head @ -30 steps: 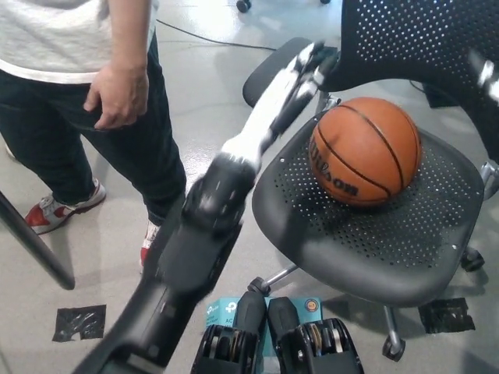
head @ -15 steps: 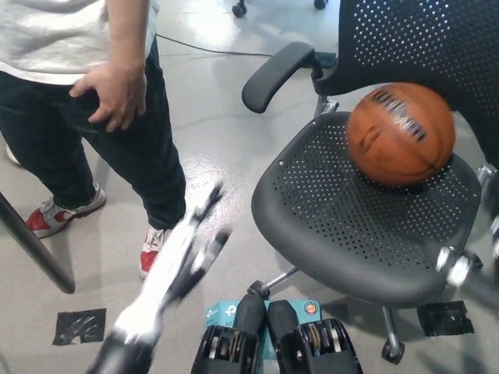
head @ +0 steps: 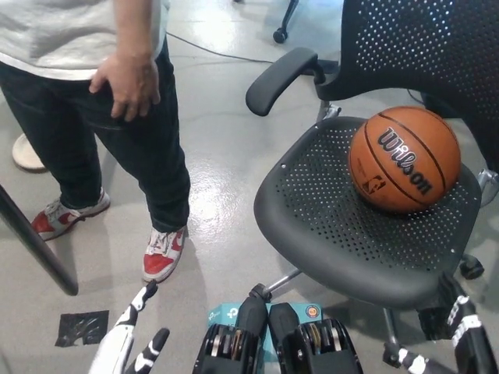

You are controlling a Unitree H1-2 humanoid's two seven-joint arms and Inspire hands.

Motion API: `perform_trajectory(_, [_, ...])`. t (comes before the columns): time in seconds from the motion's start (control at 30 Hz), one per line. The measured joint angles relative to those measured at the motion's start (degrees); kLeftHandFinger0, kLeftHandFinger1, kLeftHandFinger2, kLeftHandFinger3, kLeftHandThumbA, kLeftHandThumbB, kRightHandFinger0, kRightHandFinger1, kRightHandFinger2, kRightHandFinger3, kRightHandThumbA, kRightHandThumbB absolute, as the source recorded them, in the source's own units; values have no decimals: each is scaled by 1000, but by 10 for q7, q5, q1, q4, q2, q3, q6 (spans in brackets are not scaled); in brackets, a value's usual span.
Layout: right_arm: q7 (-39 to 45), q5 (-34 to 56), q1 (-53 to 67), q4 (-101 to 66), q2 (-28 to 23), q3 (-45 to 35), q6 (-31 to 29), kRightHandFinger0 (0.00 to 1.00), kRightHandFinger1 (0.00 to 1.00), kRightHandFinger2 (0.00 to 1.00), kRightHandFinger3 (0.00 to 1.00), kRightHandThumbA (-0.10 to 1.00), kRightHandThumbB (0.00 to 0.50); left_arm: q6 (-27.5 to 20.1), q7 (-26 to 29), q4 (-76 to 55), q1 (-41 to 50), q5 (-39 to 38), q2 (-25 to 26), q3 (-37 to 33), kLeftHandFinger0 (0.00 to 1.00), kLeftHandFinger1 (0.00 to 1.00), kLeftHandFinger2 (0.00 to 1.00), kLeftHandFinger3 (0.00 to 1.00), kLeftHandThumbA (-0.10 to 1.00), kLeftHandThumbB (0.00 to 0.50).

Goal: The robot grabs the basketball from a person using both hands and then drops it on the black chair in the front

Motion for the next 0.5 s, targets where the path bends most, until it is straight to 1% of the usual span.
perform_trajectory(0.03, [0, -2, -2, 20, 2, 0, -10, 1000, 1000, 1000, 1000, 1000, 267, -6, 6, 15, -5, 3, 0, 0, 1000, 1000, 1000, 1000, 1000, 164])
perform_trajectory(0.1, [2, -4, -5, 46, 4, 0, -25, 1000, 1000, 1000, 1000, 1000, 256, -18, 16, 41, -14, 8, 0, 0, 1000, 1000, 1000, 1000, 1000, 171])
perform_trajectory(0.13, [4, -6, -7, 56, 4, 0, -32, 1000, 1000, 1000, 1000, 1000, 266, -24, 21, 52, -20, 11, 1, -1, 1000, 1000, 1000, 1000, 1000, 166])
perform_trajectory(0.3, [10, -8, -12, 79, 4, -5, -69, 1000, 1000, 1000, 1000, 1000, 275, -49, 49, 77, -37, 18, 5, -6, 1000, 1000, 1000, 1000, 1000, 163])
perform_trajectory(0.43, [14, -9, -20, 88, 4, -8, -86, 1000, 1000, 1000, 1000, 1000, 267, -62, 56, 85, -45, 25, 8, -6, 1000, 1000, 1000, 1000, 1000, 167])
perform_trajectory(0.47, [15, -9, -21, 88, 5, -9, -87, 1000, 1000, 1000, 1000, 1000, 256, -63, 57, 85, -45, 27, 8, -6, 1000, 1000, 1000, 1000, 1000, 200])
perform_trajectory(0.5, [16, -8, -23, 89, 6, -9, -88, 1000, 1000, 1000, 1000, 1000, 256, -66, 58, 85, -46, 28, 9, -6, 1000, 1000, 1000, 1000, 1000, 202])
